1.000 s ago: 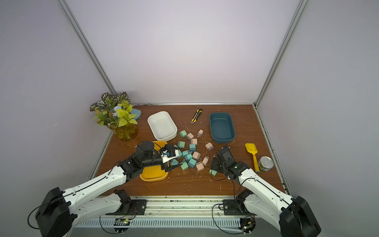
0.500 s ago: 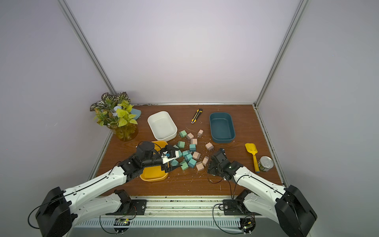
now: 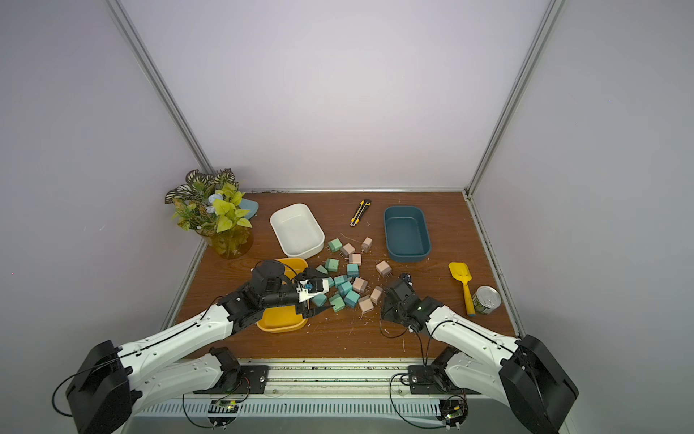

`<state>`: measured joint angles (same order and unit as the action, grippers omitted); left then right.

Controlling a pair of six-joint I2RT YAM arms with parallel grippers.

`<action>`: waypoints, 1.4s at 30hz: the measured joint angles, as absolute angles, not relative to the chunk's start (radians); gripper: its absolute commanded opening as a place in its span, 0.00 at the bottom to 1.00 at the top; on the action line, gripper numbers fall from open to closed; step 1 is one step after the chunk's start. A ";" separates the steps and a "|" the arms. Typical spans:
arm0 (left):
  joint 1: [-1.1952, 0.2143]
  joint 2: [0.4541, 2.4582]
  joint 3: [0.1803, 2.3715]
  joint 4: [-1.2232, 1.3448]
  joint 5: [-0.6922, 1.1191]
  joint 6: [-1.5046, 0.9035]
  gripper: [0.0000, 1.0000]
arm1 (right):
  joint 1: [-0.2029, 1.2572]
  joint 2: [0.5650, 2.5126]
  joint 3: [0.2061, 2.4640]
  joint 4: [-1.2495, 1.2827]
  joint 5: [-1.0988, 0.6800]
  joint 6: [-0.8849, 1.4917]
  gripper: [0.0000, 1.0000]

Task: Place the plugs by color into the storage box
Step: Pick up the plug from the center of the board.

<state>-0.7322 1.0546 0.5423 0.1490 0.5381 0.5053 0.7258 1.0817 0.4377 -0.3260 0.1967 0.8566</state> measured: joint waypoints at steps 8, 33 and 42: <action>-0.741 1.068 0.542 0.149 0.538 0.506 0.85 | 0.727 1.060 0.419 -0.327 0.207 0.852 0.62; -0.780 1.100 0.542 0.245 0.498 0.470 0.76 | 0.734 0.935 0.502 -0.420 0.237 0.771 0.33; -0.808 1.162 0.638 0.355 0.288 0.433 0.83 | 0.715 1.083 0.768 -0.428 0.262 0.572 0.31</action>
<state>-0.8078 1.1618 0.6380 0.3550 0.2882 0.4332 0.7151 1.0828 0.7685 -0.4278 0.2615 0.5724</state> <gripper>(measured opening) 0.823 0.477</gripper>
